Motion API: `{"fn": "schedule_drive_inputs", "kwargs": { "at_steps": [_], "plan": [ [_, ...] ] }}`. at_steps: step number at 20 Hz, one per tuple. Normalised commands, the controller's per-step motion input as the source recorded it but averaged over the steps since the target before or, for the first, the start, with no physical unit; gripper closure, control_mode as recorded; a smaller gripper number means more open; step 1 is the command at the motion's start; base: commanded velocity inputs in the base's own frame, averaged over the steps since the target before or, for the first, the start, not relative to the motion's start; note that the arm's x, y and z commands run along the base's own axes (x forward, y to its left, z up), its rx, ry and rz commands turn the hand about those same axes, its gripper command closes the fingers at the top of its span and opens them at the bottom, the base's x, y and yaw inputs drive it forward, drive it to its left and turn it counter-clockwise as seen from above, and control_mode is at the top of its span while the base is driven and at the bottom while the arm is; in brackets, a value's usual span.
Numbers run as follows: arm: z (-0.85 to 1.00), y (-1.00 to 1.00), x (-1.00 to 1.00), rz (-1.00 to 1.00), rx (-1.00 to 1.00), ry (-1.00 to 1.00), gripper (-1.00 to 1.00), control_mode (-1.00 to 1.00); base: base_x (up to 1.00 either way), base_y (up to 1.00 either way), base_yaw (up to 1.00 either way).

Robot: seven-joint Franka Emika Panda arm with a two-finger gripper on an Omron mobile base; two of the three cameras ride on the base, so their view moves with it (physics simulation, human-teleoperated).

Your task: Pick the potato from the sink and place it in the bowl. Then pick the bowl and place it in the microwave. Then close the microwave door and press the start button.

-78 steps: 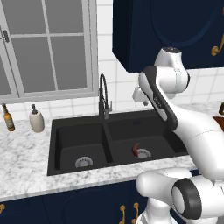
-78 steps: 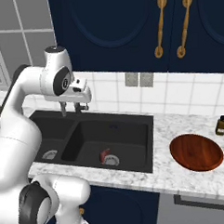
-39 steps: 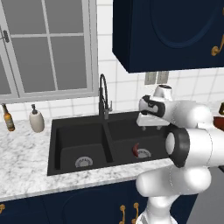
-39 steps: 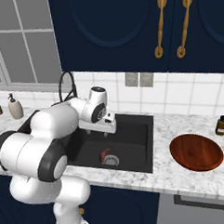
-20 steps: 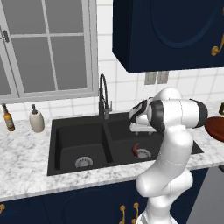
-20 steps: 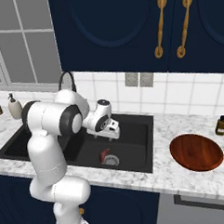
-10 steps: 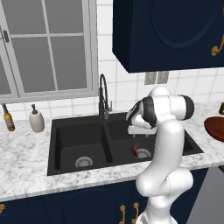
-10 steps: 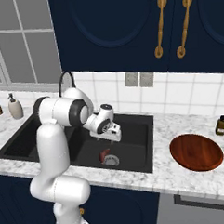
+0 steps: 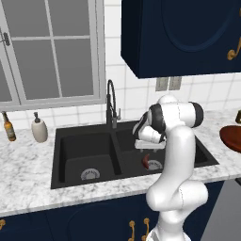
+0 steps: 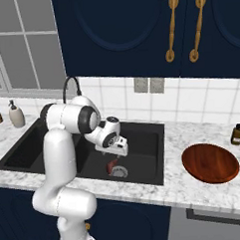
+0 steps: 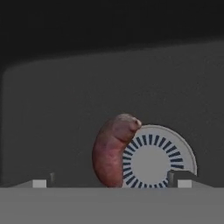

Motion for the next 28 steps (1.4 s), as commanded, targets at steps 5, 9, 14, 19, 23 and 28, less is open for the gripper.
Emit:
{"fn": "schedule_drive_inputs", "kwargs": {
  "at_steps": [5,9,14,19,23,28],
  "plan": [
    [-0.35,0.11,0.00,0.00,0.00,0.00,-1.00,-1.00,0.00,0.00,0.00],
    [-0.45,0.00,0.00,0.00,0.00,0.00,-1.00,-1.00,0.00,0.00,0.00],
    [-0.37,0.01,0.00,0.00,0.00,0.00,-1.00,-1.00,0.00,0.00,0.00],
    [-0.40,0.00,0.00,0.00,0.00,0.00,-1.00,-1.00,0.00,0.00,0.00],
    [-0.36,0.05,0.00,0.00,0.00,0.00,1.00,-1.00,0.00,0.00,0.00],
    [-0.07,0.00,-0.01,0.00,0.00,0.00,1.00,-1.00,0.00,0.00,0.00]
  ]
}}
